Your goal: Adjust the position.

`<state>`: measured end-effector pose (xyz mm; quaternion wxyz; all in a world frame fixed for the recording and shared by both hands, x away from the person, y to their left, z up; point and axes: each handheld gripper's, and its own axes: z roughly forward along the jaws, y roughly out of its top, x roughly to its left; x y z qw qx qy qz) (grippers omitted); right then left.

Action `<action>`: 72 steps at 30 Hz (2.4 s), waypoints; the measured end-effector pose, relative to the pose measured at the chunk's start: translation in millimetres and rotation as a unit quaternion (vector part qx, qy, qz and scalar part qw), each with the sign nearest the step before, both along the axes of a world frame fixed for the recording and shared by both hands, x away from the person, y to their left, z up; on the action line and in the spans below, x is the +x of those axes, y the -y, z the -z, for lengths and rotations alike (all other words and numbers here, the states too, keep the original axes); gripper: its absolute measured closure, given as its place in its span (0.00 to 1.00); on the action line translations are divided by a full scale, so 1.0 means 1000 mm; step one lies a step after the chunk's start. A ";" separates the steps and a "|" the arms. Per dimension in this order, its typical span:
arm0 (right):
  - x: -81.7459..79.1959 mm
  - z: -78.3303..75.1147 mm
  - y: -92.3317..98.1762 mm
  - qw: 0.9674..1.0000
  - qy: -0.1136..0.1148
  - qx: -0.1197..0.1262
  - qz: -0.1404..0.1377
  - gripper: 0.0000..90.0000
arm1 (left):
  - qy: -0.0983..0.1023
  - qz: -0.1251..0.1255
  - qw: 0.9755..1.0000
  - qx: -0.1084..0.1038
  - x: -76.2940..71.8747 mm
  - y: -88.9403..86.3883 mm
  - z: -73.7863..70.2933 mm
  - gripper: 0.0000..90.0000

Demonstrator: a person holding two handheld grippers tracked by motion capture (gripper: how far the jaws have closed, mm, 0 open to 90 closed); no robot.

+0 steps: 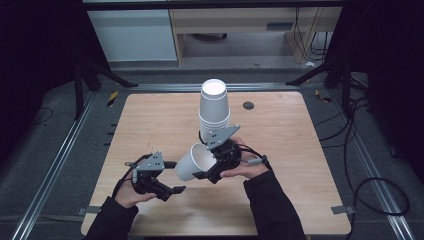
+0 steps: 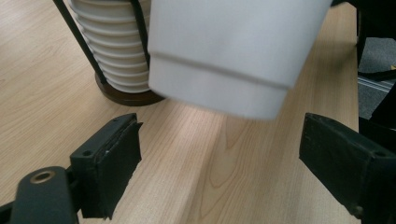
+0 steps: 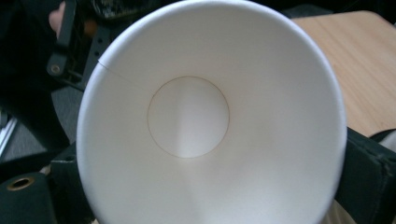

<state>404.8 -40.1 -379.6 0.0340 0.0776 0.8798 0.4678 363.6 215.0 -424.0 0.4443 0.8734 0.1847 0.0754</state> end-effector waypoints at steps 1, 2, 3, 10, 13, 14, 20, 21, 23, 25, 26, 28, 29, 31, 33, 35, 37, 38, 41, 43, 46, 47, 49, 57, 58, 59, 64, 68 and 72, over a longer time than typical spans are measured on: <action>0.000 0.001 -0.003 1.000 0.000 -0.007 -0.002 0.09 | 0.002 -0.002 1.000 0.002 0.000 0.000 0.000 0.14; 0.000 0.001 -0.006 1.000 0.001 -0.016 -0.005 0.09 | 0.002 -0.003 1.000 0.003 0.000 0.000 0.000 0.14; 0.000 0.002 -0.010 1.000 0.000 -0.022 -0.008 0.09 | 0.001 -0.002 1.000 0.004 0.000 0.000 0.001 0.14; 0.003 0.010 -0.036 0.998 -0.005 -0.053 -0.028 0.08 | 0.003 -0.002 1.000 0.015 0.000 0.002 0.003 0.14; 0.003 0.013 -0.043 0.998 -0.009 -0.054 -0.034 0.08 | 0.005 -0.003 1.000 0.020 0.000 0.002 0.003 0.14; 0.003 0.014 -0.046 0.998 -0.010 -0.053 -0.036 0.08 | 0.005 -0.004 1.000 0.021 0.000 0.002 0.003 0.15; 0.002 0.015 -0.051 0.998 -0.015 -0.049 -0.042 0.08 | 0.007 -0.007 1.000 0.024 0.000 0.002 0.004 0.21; 0.002 0.015 -0.051 0.998 -0.015 -0.049 -0.042 0.08 | 0.007 -0.008 1.000 0.025 0.000 0.001 0.004 0.22; 0.002 0.015 -0.052 0.998 -0.014 -0.049 -0.043 0.08 | 0.008 -0.009 1.000 0.025 0.000 0.001 0.004 0.23; 0.002 0.015 -0.051 0.998 -0.016 -0.048 -0.043 0.08 | 0.009 -0.008 1.000 0.025 0.000 0.001 0.003 0.23; 0.002 0.015 -0.051 0.998 -0.016 -0.048 -0.043 0.08 | 0.009 -0.008 1.000 0.026 0.000 0.001 0.003 0.24; 0.002 0.016 -0.052 0.998 -0.016 -0.049 -0.043 0.08 | 0.012 -0.009 0.999 0.030 -0.001 0.001 0.004 0.24; 0.002 0.016 -0.052 0.998 -0.016 -0.049 -0.042 0.07 | 0.012 -0.009 0.999 0.029 -0.001 0.002 0.004 0.24; 0.002 0.017 -0.052 0.998 -0.013 -0.046 -0.042 0.07 | 0.012 -0.008 0.999 0.029 -0.001 0.002 0.004 0.24; 0.002 0.017 -0.051 0.998 -0.015 -0.042 -0.040 0.06 | 0.011 -0.007 0.999 0.029 -0.001 0.001 0.004 0.24; 0.001 0.016 -0.048 0.998 -0.012 -0.039 -0.039 0.05 | 0.012 -0.008 0.999 0.031 0.000 0.001 0.004 0.24; 0.001 0.013 -0.045 0.999 -0.015 -0.031 -0.037 0.05 | 0.011 -0.011 0.999 0.033 0.000 -0.001 0.005 0.24; 0.001 0.010 -0.042 0.999 -0.013 -0.025 -0.034 0.05 | 0.011 -0.012 0.999 0.032 0.001 -0.002 0.005 0.24; 0.001 0.003 -0.034 1.000 -0.009 -0.010 -0.026 0.05 | 0.010 -0.018 0.999 0.028 0.002 -0.005 0.004 0.24; 0.000 -0.001 -0.026 1.000 -0.009 0.003 -0.017 0.05 | 0.011 -0.023 0.999 0.022 0.003 -0.008 0.003 0.24; -0.001 -0.004 -0.012 1.000 -0.004 0.025 0.004 0.05 | 0.012 -0.031 0.999 0.007 0.004 -0.012 0.001 0.24; -0.001 -0.004 -0.009 0.999 -0.005 0.031 0.010 0.05 | 0.013 -0.034 0.999 -0.002 0.004 -0.013 0.000 0.24; -0.003 -0.003 -0.001 0.999 -0.006 0.046 0.024 0.05 | 0.012 -0.034 0.999 -0.010 0.004 -0.015 -0.001 0.24; -0.009 0.011 0.022 0.994 -0.011 0.088 0.068 0.05 | 0.021 -0.043 0.998 -0.031 0.002 -0.011 -0.003 0.24; -0.010 0.013 0.024 0.993 -0.012 0.095 0.073 0.05 | 0.022 -0.045 0.998 -0.036 0.002 -0.010 -0.004 0.24; -0.011 0.014 0.026 0.992 -0.013 0.101 0.078 0.05 | 0.025 -0.047 0.998 -0.042 0.001 -0.009 -0.004 0.24; -0.017 0.023 0.032 0.987 -0.019 0.132 0.093 0.05 | 0.024 -0.053 0.996 -0.068 0.000 -0.005 -0.005 0.24; -0.020 0.030 0.034 0.984 -0.030 0.145 0.100 0.05 | 0.021 -0.053 0.995 -0.076 0.000 -0.001 -0.003 0.24; -0.021 0.037 0.033 0.982 -0.044 0.156 0.100 0.05 | 0.019 -0.053 0.995 -0.080 -0.001 0.002 -0.001 0.24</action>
